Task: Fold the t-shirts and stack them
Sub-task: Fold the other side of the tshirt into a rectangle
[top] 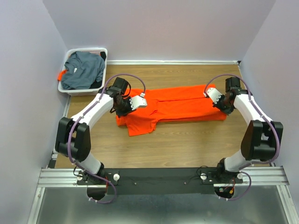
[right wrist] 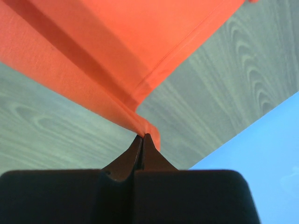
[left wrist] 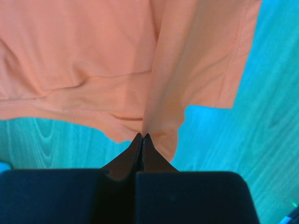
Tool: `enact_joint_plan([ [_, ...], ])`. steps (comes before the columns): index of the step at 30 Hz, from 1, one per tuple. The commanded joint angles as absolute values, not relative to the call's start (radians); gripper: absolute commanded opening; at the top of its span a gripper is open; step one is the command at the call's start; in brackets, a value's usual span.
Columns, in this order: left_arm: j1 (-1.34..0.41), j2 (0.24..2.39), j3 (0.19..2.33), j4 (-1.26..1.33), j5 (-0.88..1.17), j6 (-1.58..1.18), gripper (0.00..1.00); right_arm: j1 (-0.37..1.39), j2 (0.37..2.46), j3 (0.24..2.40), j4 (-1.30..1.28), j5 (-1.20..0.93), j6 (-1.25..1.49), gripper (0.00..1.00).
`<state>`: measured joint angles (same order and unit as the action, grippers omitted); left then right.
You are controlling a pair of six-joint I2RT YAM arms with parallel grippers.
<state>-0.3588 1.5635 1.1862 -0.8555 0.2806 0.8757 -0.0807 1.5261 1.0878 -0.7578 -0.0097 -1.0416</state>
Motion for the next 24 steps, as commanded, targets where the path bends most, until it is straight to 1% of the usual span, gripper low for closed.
enact_joint_plan([
  [1,-0.325,1.635,1.250,-0.862,0.288,0.908,0.00,-0.091,1.597,1.166,-0.772,-0.018,-1.058,0.01],
  [13,-0.287,1.779,1.384,-0.847,0.291,0.920,0.00,-0.092,1.801,1.333,-0.772,-0.021,-1.068,0.00],
  [17,-0.288,1.810,1.387,-0.825,0.288,0.917,0.00,-0.092,1.844,1.384,-0.772,-0.031,-1.055,0.01],
  [24,-0.278,1.850,1.391,-0.790,0.281,0.904,0.00,-0.091,1.896,1.404,-0.769,-0.023,-1.046,0.01],
])
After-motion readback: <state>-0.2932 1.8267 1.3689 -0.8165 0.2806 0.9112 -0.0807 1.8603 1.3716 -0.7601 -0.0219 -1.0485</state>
